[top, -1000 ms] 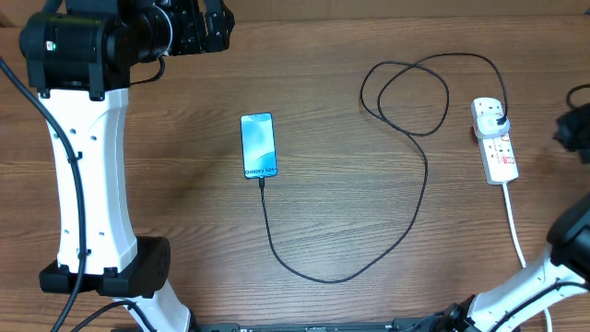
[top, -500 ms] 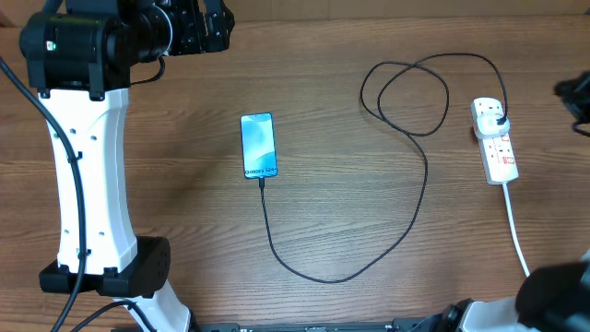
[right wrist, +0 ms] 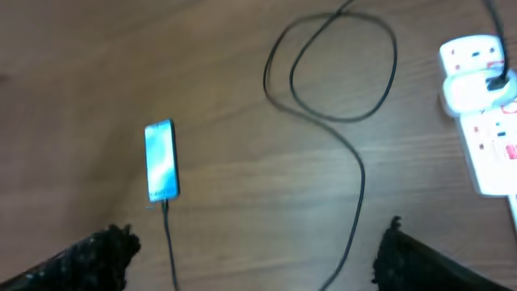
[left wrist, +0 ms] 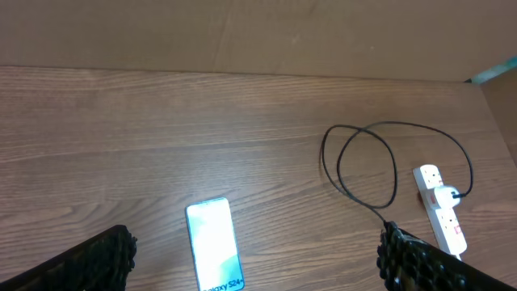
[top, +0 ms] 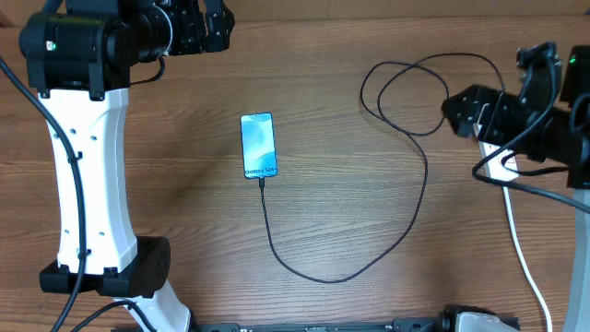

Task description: Plug charger to phone and switch on socket

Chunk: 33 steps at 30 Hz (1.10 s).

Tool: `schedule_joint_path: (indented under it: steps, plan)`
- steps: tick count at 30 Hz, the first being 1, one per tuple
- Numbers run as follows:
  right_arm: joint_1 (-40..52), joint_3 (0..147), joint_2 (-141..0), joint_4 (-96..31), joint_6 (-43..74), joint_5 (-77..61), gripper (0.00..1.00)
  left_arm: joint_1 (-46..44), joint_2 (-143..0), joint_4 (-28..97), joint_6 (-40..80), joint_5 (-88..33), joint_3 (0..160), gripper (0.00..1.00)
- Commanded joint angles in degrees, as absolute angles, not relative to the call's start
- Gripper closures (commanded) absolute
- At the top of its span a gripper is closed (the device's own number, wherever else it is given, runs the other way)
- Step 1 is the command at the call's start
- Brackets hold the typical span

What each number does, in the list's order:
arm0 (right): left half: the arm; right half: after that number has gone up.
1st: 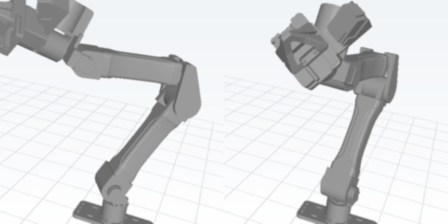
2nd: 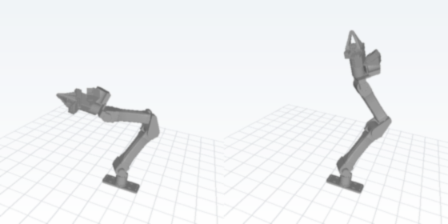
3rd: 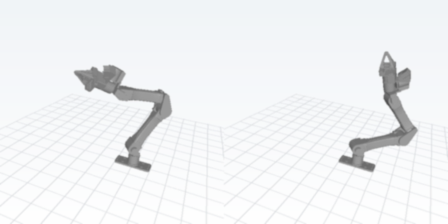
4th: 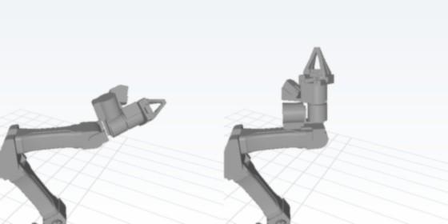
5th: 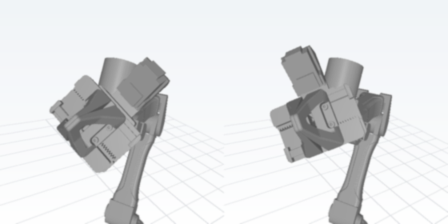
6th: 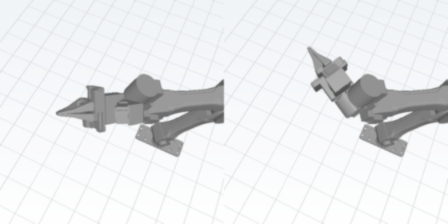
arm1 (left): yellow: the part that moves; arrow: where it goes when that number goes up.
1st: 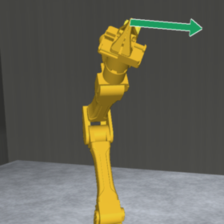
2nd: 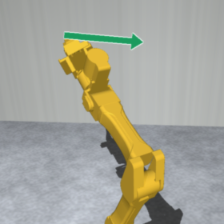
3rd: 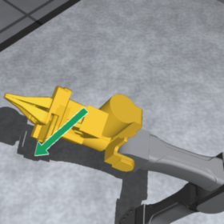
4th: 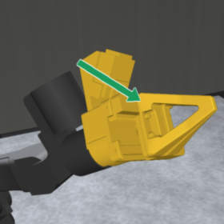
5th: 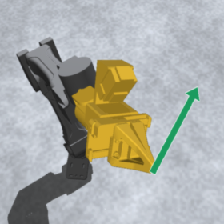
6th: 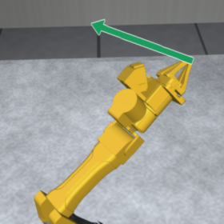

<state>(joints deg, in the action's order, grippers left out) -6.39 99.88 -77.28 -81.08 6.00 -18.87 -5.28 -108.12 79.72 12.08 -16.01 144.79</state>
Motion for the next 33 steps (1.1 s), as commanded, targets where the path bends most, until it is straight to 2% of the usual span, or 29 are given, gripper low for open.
schedule_joint_path:
  steps: [1, 5, 11, 16, 23, 33]
  plan:
    - [-6.1, 100.9, -76.9, -82.8, 6.1, -17.6, 0.0, -5.2, -108.0, 79.6, 12.3, -16.0, 145.5, 0.0]
    - [-6.1, 100.9, -76.9, -86.1, 5.9, -16.5, 0.0, -5.2, -108.0, 79.6, 12.2, -16.0, 145.5, 0.0]
    - [-6.1, 100.8, -76.9, -83.7, 5.9, -16.3, 0.0, -5.2, -108.0, 79.6, 12.3, -16.0, 145.5, 0.0]
    - [-3.8, 95.0, -72.1, -70.5, 5.9, -10.2, 0.0, -5.2, -108.0, 79.6, 12.3, -16.0, 145.5, 0.0]
    - [0.9, 67.6, -54.8, -42.2, 6.5, -4.7, 0.0, -5.2, -108.0, 79.6, 12.3, -16.0, 145.5, 0.01]
    - [0.9, 33.2, -31.4, -13.8, 8.5, -4.5, 0.0, -5.2, -108.0, 79.6, 12.3, -16.0, 145.5, 0.0]
